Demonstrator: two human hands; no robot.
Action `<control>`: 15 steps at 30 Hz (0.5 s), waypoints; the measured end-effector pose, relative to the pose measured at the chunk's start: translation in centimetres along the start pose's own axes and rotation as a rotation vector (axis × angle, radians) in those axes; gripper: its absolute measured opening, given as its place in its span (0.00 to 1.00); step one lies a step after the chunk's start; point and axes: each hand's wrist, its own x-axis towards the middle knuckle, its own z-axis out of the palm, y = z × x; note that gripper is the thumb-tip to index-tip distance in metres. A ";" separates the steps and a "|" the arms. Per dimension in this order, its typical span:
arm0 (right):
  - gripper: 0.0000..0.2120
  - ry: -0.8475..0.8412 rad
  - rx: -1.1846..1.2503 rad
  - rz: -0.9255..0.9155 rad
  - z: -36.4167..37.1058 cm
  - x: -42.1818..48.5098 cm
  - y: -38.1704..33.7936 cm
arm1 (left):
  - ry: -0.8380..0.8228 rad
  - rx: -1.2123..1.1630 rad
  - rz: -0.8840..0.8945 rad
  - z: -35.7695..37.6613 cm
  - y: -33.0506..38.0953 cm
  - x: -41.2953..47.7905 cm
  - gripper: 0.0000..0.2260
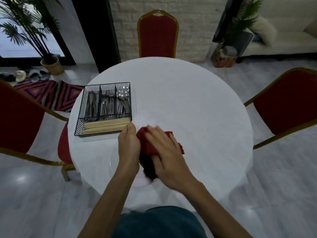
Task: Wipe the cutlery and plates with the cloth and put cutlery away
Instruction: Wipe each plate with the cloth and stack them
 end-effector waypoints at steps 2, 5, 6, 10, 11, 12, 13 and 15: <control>0.25 0.104 0.141 0.133 -0.5 1.3 1.9 | -0.024 0.004 0.005 0.0 0.0 0.0 0.22; 0.20 0.166 0.255 0.367 -1.7 1.3 3.8 | -0.015 -0.070 -0.054 -1.0 0.5 -0.2 0.20; 0.20 0.122 0.286 0.398 -2.1 0.5 3.7 | 0.009 -0.098 -0.071 -1.6 0.6 0.0 0.16; 0.26 -0.092 0.122 0.206 -1.5 -2.5 0.8 | 0.080 -0.152 -0.132 -2.9 0.4 0.9 0.10; 0.27 -0.127 0.068 0.147 -0.9 -2.7 0.0 | 0.080 -0.134 -0.136 -2.7 0.1 0.8 0.10; 0.27 -0.139 0.039 0.111 -0.5 -2.4 -0.4 | 0.075 -0.101 -0.133 -2.5 -0.3 0.6 0.11; 0.27 -0.135 0.032 0.099 -0.5 -1.8 -0.7 | 0.064 -0.069 -0.128 -2.3 -0.8 0.4 0.12; 0.27 -0.086 0.062 0.110 -0.8 -0.3 0.0 | 0.035 -0.025 -0.093 -1.7 -1.7 -0.3 0.15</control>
